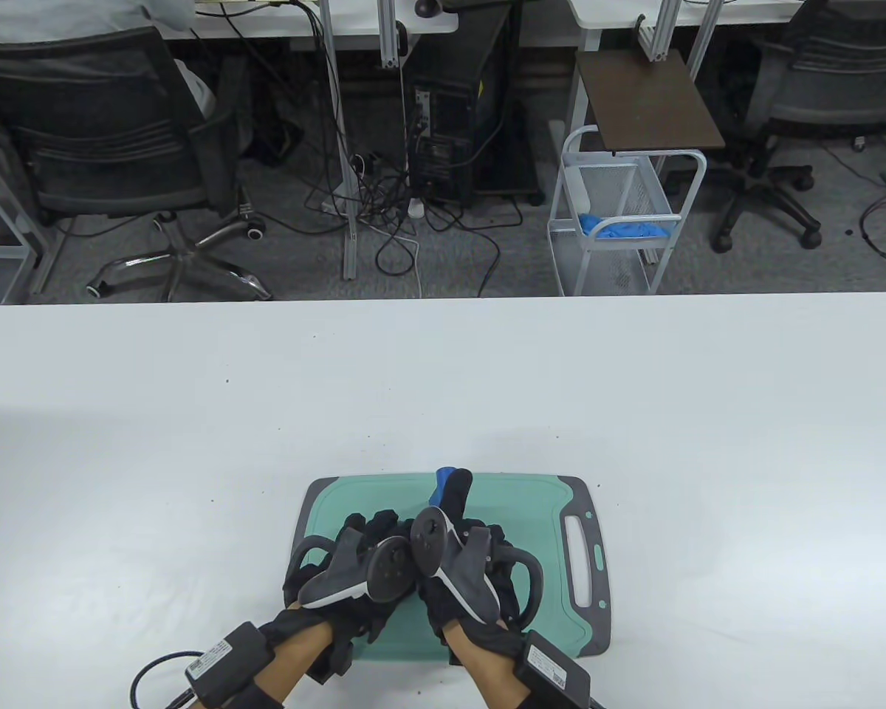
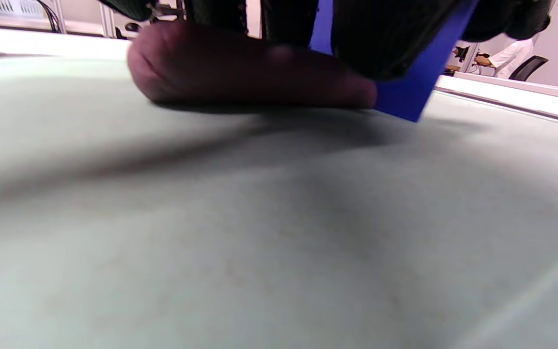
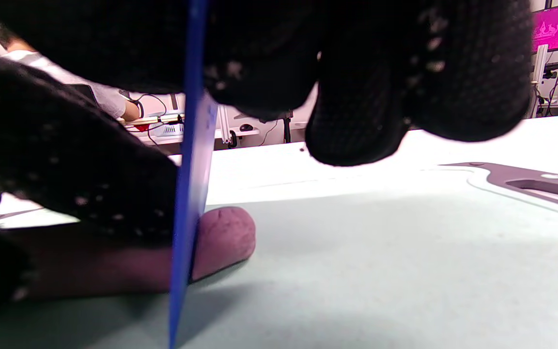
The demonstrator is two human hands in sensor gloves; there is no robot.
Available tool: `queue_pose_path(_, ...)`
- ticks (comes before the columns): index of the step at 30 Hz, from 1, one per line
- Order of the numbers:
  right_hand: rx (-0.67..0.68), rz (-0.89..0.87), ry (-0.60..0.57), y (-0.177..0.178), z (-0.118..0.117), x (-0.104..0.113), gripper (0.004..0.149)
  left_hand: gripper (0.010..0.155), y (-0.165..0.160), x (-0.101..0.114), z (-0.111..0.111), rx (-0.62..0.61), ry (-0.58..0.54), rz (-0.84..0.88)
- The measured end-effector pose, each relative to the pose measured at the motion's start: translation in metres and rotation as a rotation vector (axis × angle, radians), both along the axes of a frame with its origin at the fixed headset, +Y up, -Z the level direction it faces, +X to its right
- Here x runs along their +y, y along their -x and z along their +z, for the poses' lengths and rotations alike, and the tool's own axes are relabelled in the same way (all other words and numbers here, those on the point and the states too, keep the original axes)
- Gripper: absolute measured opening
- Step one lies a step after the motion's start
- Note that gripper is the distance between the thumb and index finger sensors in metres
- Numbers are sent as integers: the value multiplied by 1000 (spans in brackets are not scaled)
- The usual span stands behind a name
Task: Slice plasticine roll into thin flakes
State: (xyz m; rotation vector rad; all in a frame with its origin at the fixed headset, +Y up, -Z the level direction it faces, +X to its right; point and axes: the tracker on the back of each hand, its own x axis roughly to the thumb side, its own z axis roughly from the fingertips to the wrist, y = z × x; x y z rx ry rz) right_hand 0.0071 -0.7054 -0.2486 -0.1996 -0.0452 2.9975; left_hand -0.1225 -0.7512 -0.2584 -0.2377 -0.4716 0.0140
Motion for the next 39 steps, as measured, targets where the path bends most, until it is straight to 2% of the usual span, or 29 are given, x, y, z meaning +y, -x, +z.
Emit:
queue_pose_path(5, -6, -32, 22, -5, 3, 3, 83, 55, 2, -1, -1, 24, -14, 2)
queue_pose_path(14, -11, -70, 29, -9, 11, 19, 83, 63, 2, 0, -1, 48, -59, -7)
queue_pose_path(22, 1, -81, 46, -7, 20, 30, 83, 58, 3, 1, -2, 62, -74, -12)
queue_pose_path(39, 10, -46, 96, 4, 21, 22, 83, 54, 6, 0, -4, 65, -70, 8)
